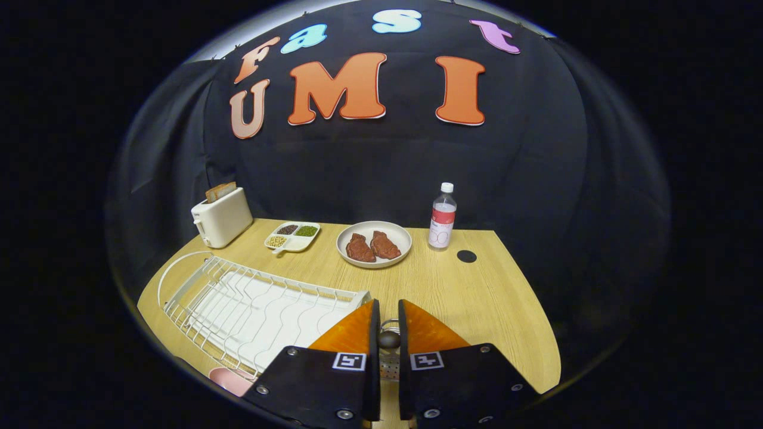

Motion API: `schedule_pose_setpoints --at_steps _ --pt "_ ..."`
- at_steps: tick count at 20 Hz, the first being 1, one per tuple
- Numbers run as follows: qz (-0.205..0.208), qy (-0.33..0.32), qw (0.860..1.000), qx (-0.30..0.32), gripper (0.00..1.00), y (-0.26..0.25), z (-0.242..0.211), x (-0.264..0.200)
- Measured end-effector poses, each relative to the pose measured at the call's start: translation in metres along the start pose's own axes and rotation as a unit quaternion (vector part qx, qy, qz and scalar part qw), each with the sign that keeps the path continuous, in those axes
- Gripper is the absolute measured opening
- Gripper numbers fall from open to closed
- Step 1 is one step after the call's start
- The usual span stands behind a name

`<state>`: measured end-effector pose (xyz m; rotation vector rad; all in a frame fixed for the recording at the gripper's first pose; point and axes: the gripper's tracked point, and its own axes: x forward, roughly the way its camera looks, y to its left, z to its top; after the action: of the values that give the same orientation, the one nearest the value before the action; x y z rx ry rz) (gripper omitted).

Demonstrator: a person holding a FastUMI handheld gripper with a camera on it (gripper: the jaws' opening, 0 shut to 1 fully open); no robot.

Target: Take the plate from the dish rack, then take the spoon from the basket and place it into the plate.

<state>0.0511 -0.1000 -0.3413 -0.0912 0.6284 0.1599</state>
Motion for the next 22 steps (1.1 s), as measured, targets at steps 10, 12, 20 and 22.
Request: schedule_pose_setpoints --at_steps 10,12,20,22 --pt "0.031 -0.052 0.998 -0.023 0.12 0.02 0.056 -0.072" --pt "0.047 -0.062 0.997 -0.03 0.12 0.032 0.065 -0.088" --pt "0.13 -0.064 0.988 -0.049 0.12 0.101 0.06 -0.134" --pt "0.152 -0.06 0.985 -0.055 0.12 0.118 0.052 -0.139"
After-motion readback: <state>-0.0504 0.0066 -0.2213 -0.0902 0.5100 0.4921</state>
